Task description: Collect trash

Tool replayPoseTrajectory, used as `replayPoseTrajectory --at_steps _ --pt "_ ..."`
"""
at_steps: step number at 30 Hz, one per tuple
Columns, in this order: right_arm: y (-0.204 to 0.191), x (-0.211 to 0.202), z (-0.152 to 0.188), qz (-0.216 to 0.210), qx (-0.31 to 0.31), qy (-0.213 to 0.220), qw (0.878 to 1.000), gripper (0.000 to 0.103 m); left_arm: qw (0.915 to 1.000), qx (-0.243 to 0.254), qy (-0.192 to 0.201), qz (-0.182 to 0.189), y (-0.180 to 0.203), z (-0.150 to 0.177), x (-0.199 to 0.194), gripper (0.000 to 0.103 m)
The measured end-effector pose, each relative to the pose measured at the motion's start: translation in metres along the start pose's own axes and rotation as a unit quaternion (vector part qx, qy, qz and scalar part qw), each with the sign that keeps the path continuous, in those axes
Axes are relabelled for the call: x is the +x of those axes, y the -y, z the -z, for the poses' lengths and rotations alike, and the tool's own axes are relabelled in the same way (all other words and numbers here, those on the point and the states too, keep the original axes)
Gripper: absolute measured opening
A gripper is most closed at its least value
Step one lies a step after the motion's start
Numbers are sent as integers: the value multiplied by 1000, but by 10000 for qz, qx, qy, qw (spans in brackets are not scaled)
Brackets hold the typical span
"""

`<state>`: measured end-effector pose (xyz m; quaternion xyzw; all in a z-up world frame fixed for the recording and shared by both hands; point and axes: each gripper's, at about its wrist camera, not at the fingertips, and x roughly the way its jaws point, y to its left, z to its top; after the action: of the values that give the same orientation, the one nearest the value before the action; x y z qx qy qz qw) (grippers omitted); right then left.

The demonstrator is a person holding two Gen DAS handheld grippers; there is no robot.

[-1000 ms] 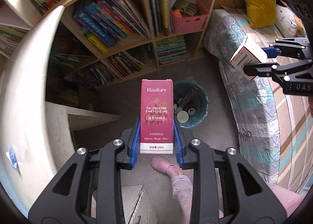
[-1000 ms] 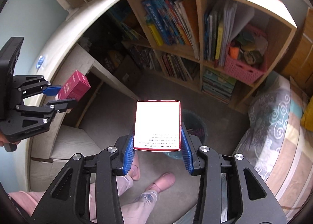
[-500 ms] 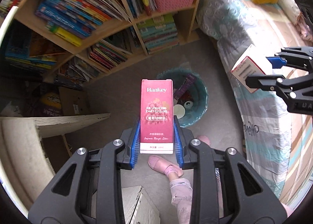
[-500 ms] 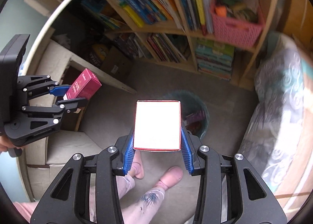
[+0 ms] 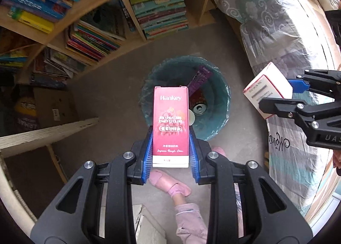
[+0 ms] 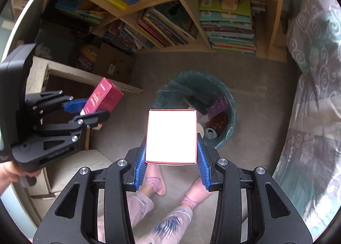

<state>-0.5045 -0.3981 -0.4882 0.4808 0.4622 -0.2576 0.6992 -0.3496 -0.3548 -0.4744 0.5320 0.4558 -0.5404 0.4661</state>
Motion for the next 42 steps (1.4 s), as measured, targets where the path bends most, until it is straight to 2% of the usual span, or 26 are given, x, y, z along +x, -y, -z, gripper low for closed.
replayPoseTrajectory --at_steps 10,18,20,22,23,24,36,38,42 --pt "9 26 -15 -95 3 -29 10000 42 9992 307 67 230 4 -2 28 27" --pt "12 39 -19 -103 19 -94 9999 43 9992 302 44 268 1 -7 45 27" --pt "15 40 -21 -145 103 -82 9998 44 9989 227 11 420 -2 -7 48 28" --pt "17 41 -23 -158 230 -55 9996 48 9988 204 27 436 -3 -7 49 44" --pt "18 40 -23 -146 262 -29 9995 57 9989 219 70 408 -3 -7 48 46" --pt "18 39 -23 -132 292 12 9995 61 9989 238 93 402 -3 -7 47 46" --pt "24 23 -19 -212 362 182 9990 65 9985 201 198 474 -9 0 38 51" --pt "25 20 -19 -225 370 205 9989 68 9985 212 227 456 -9 1 36 51" --pt "25 11 -18 -346 412 268 9982 80 9983 260 272 444 -10 6 27 58"
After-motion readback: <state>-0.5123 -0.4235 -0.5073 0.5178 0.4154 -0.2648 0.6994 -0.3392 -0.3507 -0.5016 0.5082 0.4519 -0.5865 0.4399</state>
